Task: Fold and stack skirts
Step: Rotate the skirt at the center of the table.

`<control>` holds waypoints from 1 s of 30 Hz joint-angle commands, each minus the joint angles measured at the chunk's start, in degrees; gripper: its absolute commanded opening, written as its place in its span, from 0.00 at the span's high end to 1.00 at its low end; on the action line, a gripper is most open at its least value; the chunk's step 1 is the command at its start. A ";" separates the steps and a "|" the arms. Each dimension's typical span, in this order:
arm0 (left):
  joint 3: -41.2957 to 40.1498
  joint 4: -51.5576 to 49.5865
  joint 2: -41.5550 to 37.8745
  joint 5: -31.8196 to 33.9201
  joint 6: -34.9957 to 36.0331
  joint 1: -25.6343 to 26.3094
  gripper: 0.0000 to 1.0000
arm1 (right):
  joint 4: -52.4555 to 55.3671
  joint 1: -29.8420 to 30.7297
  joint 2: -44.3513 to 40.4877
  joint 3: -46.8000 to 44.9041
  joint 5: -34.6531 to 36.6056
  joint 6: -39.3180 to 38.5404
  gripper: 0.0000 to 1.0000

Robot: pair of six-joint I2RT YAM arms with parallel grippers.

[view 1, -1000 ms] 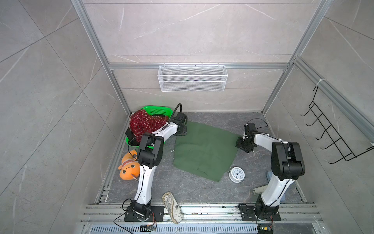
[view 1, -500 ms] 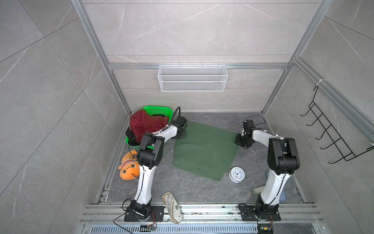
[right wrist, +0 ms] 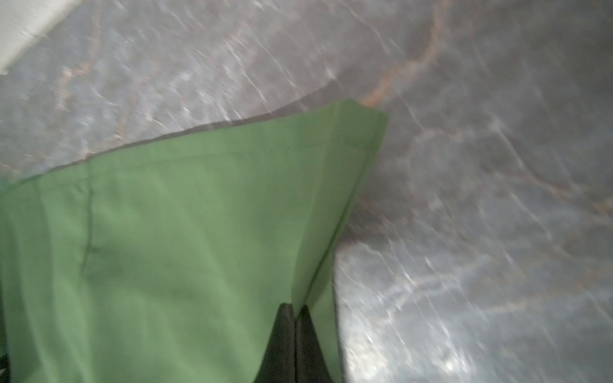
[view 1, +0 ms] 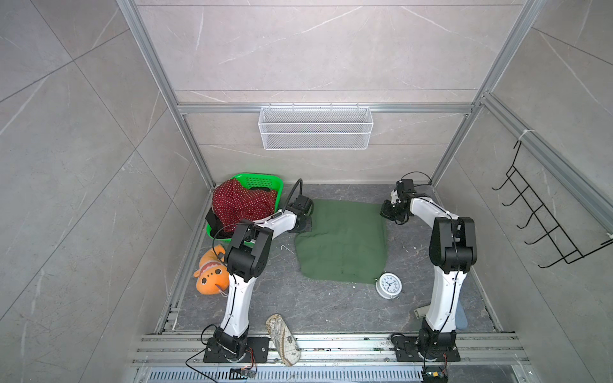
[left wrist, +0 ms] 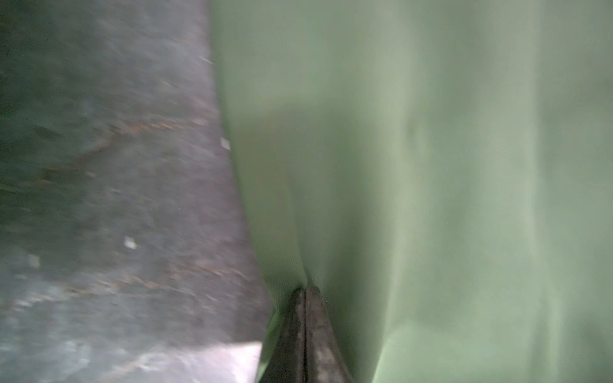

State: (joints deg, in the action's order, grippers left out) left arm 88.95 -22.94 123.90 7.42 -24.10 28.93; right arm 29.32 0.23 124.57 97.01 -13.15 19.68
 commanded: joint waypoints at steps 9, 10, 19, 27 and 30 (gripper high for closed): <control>-6.28 -4.78 -2.33 -4.43 -2.98 1.75 1.00 | 4.24 -0.04 8.28 13.95 -5.61 -4.25 0.90; -6.48 -4.83 -2.58 -4.43 -2.97 1.74 1.00 | 4.34 0.05 8.29 14.31 -5.64 -4.75 0.84; -5.18 -5.76 -4.53 -3.35 -1.65 1.75 0.84 | -1.05 1.93 -3.20 3.82 -0.02 -10.48 0.56; 0.38 -7.56 -5.06 -2.75 1.64 0.98 0.52 | -4.32 8.28 -18.16 -11.02 9.32 -15.80 0.50; 3.02 -8.25 -4.71 -2.89 2.59 -0.15 0.43 | -7.28 12.20 -24.15 -18.99 11.68 -16.71 0.49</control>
State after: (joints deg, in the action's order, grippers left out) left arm 88.18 -28.88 120.31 4.36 -23.73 29.89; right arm 24.51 9.52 104.86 83.61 -5.91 5.69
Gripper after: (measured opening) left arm 0.558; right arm 0.505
